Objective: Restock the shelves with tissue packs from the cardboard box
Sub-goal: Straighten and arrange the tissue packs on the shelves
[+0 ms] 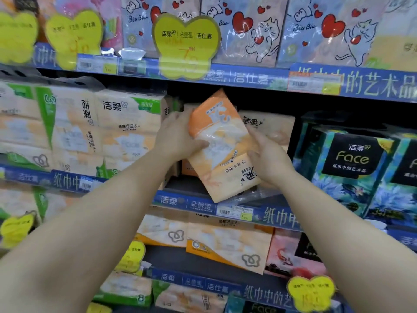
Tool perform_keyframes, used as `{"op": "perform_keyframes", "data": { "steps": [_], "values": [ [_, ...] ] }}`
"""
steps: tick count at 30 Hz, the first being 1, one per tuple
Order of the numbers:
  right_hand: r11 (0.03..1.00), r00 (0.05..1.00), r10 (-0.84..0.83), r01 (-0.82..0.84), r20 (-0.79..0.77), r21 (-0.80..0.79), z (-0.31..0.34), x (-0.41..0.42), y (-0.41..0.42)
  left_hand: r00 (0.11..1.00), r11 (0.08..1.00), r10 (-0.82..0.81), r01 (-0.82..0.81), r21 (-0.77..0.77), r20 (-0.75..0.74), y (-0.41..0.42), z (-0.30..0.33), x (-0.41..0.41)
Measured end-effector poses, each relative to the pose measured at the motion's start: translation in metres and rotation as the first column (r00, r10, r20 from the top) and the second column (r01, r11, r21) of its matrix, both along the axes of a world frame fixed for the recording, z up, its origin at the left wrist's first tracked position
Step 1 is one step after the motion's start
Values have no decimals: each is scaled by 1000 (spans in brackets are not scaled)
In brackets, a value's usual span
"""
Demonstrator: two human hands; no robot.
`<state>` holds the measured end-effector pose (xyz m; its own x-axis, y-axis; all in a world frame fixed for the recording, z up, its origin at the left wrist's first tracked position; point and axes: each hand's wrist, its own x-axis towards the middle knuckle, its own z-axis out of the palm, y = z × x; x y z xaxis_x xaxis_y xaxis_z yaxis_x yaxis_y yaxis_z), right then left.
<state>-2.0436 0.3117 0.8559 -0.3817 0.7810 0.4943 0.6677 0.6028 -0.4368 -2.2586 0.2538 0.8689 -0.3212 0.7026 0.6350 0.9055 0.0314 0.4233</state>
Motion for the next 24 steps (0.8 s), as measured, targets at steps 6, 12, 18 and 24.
{"op": "perform_keyframes", "data": {
  "steps": [6, 12, 18, 24],
  "values": [
    [915, 641, -301, -16, -706, -404, -45, -5, -8, 996, 989, 58, -67, 130, 71, -4, -33, -6],
    [856, 590, -211, -274, -779, -439, -58, -11, -1, 939, 993, 13, -52, 106, 342, 4, -57, -4],
    [895, 697, -194, -162, -690, -415, -70, 18, 12, 870, 994, -62, 98, -49, 489, 8, -96, 6],
    [853, 967, -237, 164, -87, -496, -92, 27, 21, 996, 1000, -8, 7, -13, -93, 22, -37, 20]
  ]
}}
